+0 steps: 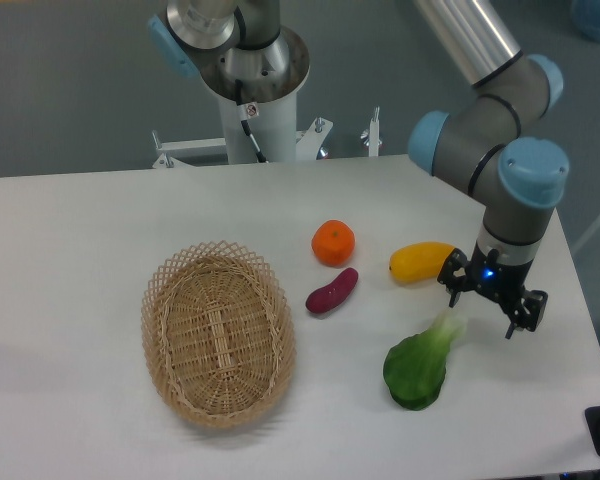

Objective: Pick up the green vegetable from the table
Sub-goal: 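Move the open gripper over the green bok choy and lower it, then close the gripper on the bok choy's white stem, then lift the held bok choy up off the table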

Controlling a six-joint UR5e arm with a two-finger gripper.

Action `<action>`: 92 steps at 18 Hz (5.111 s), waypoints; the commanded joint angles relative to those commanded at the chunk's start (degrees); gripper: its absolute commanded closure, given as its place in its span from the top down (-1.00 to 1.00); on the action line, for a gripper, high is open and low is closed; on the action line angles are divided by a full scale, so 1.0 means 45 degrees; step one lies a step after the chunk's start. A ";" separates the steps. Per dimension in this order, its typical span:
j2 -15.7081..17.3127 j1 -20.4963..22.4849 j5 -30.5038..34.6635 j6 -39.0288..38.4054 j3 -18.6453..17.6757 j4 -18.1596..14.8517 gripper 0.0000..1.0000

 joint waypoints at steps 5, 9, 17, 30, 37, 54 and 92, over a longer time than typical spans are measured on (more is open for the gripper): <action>-0.0040 -0.0157 0.0156 0.0428 -0.0486 -0.0019 1.00; -0.0060 -0.0273 0.0527 0.0781 -0.0976 0.0370 1.00; -0.0294 -0.0469 0.0547 0.0760 -0.1191 0.1327 1.00; -0.0372 -0.0469 0.0625 0.0781 -0.1250 0.1407 0.62; -0.0314 -0.0489 0.0899 0.0801 -0.1230 0.1387 -0.05; 0.2417 -0.0762 0.0821 0.0645 -0.0371 -0.1246 -0.32; 0.4159 0.0390 -0.0331 0.2402 0.1035 -0.6582 -0.27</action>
